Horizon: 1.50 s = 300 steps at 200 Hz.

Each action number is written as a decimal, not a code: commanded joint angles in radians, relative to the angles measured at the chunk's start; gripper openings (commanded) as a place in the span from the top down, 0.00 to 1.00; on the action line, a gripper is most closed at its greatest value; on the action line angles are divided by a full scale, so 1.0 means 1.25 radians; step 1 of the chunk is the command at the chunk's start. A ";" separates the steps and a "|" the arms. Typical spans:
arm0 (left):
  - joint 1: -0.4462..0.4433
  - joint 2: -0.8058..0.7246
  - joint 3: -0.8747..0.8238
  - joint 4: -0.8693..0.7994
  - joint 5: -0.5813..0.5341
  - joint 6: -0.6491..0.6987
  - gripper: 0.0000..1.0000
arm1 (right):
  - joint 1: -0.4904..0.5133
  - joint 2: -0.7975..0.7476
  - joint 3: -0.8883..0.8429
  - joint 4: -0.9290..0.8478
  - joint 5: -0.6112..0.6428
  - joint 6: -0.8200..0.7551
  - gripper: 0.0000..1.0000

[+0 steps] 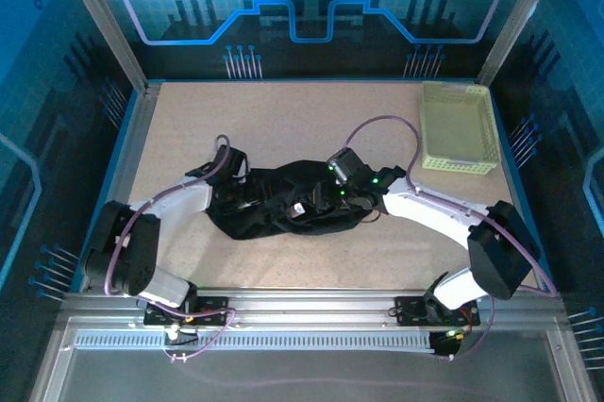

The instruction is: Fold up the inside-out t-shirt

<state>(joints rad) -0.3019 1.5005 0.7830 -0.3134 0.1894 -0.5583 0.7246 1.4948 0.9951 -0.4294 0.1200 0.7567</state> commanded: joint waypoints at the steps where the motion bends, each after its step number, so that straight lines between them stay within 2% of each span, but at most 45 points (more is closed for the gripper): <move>1: 0.001 0.024 0.011 0.054 0.082 -0.011 0.58 | -0.036 0.027 0.022 0.015 -0.012 -0.010 0.56; 26: 0.001 -0.006 0.007 0.058 0.068 -0.010 0.88 | -0.055 0.028 0.051 -0.011 0.038 -0.050 0.88; 37: 0.002 -0.033 0.021 0.043 0.051 -0.002 1.00 | -0.064 0.028 0.080 -0.027 0.056 -0.074 0.97; 42: 0.002 -0.047 0.032 0.031 0.041 0.003 1.00 | -0.068 0.028 0.095 -0.031 0.060 -0.089 1.00; 66: 0.002 -0.147 0.099 -0.038 -0.052 0.044 1.00 | -0.089 0.026 0.190 -0.061 0.090 -0.170 1.00; 83: 0.002 -0.264 0.133 -0.068 -0.142 0.079 1.00 | -0.100 0.011 0.259 -0.082 0.115 -0.228 1.00; 103: 0.001 -0.403 0.138 -0.065 -0.208 0.118 1.00 | -0.110 -0.032 0.301 -0.077 0.127 -0.285 1.00; 123: 0.000 -0.490 0.131 -0.076 -0.193 0.137 1.00 | -0.123 -0.091 0.277 -0.042 0.111 -0.327 1.00; 146: -0.007 -0.566 0.060 -0.065 -0.098 0.106 1.00 | -0.141 -0.158 0.184 -0.014 0.108 -0.340 1.00; 168: -0.052 -0.614 -0.048 -0.061 -0.038 0.058 1.00 | -0.175 -0.212 0.052 -0.004 0.102 -0.309 1.00; 183: -0.105 -0.611 -0.125 -0.060 -0.020 0.021 1.00 | -0.226 -0.226 -0.031 -0.027 0.090 -0.253 1.00; 193: -0.147 -0.601 -0.168 -0.061 -0.029 -0.001 1.00 | -0.267 -0.226 -0.075 -0.040 0.073 -0.220 0.92; 212: -0.194 -0.575 -0.205 -0.068 -0.072 -0.015 1.00 | -0.338 -0.226 -0.148 -0.039 0.016 -0.195 0.59; 222: -0.193 -0.562 -0.203 -0.062 -0.086 -0.016 1.00 | -0.341 -0.231 -0.164 -0.036 -0.003 -0.198 0.45; 234: -0.193 -0.539 -0.173 -0.058 -0.122 -0.008 1.00 | -0.331 -0.247 -0.167 -0.036 -0.017 -0.197 0.35; 254: -0.193 -0.470 -0.100 -0.047 -0.149 0.016 1.00 | -0.290 -0.276 -0.152 -0.050 -0.009 -0.195 0.26; 264: -0.195 -0.420 -0.065 -0.025 -0.112 0.038 0.87 | -0.269 -0.282 -0.138 -0.073 0.011 -0.190 0.24; 276: -0.219 -0.343 -0.013 -0.034 -0.087 0.066 0.77 | -0.253 -0.286 -0.131 -0.097 0.035 -0.177 0.22; 290: -0.289 -0.242 0.045 -0.068 -0.111 0.112 0.63 | -0.245 -0.287 -0.144 -0.116 0.044 -0.151 0.20; 300: -0.349 -0.177 0.077 -0.089 -0.166 0.135 0.54 | -0.245 -0.285 -0.159 -0.130 0.054 -0.119 0.19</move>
<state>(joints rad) -0.6086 1.1282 0.7872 -0.3866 0.0467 -0.4808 0.4061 1.1446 0.8043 -0.5152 0.1501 0.5297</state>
